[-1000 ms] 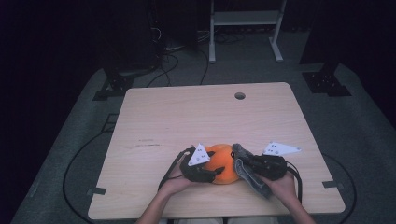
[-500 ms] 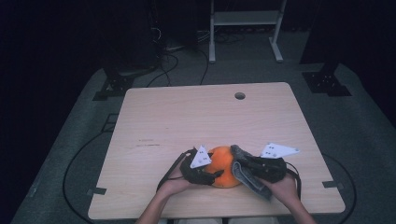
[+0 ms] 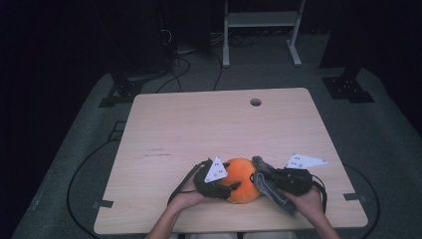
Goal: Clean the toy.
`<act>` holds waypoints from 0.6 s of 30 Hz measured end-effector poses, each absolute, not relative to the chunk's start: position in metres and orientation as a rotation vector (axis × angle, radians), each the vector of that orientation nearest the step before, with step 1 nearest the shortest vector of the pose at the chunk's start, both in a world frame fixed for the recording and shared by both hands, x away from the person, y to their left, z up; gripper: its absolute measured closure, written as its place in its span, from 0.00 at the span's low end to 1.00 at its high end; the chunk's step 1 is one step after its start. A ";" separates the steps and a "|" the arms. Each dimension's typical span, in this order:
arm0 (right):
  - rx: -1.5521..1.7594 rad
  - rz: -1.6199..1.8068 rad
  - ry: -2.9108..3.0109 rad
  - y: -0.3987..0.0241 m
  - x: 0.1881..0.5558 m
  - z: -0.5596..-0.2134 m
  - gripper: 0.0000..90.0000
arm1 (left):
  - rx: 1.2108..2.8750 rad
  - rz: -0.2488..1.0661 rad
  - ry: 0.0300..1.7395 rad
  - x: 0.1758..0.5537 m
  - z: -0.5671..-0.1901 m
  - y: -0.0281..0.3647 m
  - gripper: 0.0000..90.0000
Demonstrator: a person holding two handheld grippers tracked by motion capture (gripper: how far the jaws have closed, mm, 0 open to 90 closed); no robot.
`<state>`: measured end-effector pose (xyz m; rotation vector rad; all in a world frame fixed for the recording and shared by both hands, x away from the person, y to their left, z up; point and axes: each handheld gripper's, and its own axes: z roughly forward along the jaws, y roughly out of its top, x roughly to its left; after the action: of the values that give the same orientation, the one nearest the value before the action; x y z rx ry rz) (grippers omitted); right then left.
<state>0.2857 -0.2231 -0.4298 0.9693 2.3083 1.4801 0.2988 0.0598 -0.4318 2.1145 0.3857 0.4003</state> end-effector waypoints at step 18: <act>0.859 1.540 2.268 -0.220 0.281 -0.412 0.89 | 2.050 0.584 0.344 0.287 -0.431 0.035 0.43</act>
<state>0.2813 -0.2198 -0.4119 0.8587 2.2682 1.5401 0.2872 0.0351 -0.4313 2.0502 0.3438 0.5842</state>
